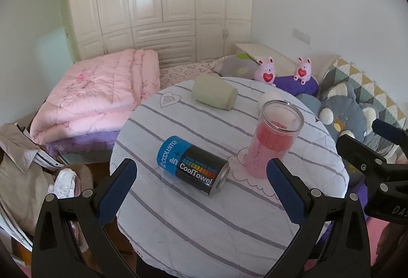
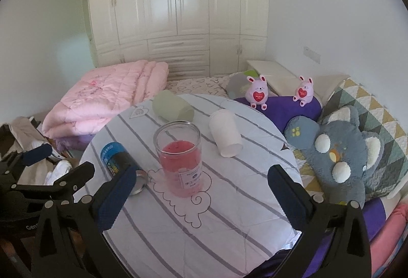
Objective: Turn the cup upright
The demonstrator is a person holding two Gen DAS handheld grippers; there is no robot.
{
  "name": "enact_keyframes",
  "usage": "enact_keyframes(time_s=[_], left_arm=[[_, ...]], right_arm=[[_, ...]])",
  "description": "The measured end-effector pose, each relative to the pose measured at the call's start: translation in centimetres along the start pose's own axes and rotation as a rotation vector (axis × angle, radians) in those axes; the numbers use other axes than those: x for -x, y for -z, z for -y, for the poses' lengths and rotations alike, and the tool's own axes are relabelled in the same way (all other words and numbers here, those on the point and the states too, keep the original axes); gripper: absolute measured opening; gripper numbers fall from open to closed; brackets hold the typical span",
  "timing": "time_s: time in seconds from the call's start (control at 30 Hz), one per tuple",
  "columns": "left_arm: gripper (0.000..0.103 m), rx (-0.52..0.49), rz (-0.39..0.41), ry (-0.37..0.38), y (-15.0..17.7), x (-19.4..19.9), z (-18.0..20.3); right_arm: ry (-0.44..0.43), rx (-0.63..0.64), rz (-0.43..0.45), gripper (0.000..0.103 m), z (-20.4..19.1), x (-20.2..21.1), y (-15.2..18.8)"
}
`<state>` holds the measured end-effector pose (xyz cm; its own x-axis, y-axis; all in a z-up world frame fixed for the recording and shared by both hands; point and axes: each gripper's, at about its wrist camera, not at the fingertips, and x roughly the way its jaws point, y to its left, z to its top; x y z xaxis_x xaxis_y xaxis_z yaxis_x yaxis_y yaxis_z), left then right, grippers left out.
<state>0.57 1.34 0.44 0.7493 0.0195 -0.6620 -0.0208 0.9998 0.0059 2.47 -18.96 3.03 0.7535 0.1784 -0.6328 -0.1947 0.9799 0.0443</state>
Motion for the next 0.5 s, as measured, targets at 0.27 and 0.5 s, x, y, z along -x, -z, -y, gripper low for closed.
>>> enact_keyframes(time_s=[0.27, 0.5], left_arm=[[0.103, 0.003, -0.005, -0.008, 0.14, -0.14, 0.16], [0.103, 0.007, -0.008, -0.007, 0.26, -0.51, 0.3]], right_arm=[[0.017, -0.006, -0.02, 0.103, 0.22, -0.54, 0.11], [0.022, 0.001, -0.035, 0.103, 0.06, -0.97, 0.17]])
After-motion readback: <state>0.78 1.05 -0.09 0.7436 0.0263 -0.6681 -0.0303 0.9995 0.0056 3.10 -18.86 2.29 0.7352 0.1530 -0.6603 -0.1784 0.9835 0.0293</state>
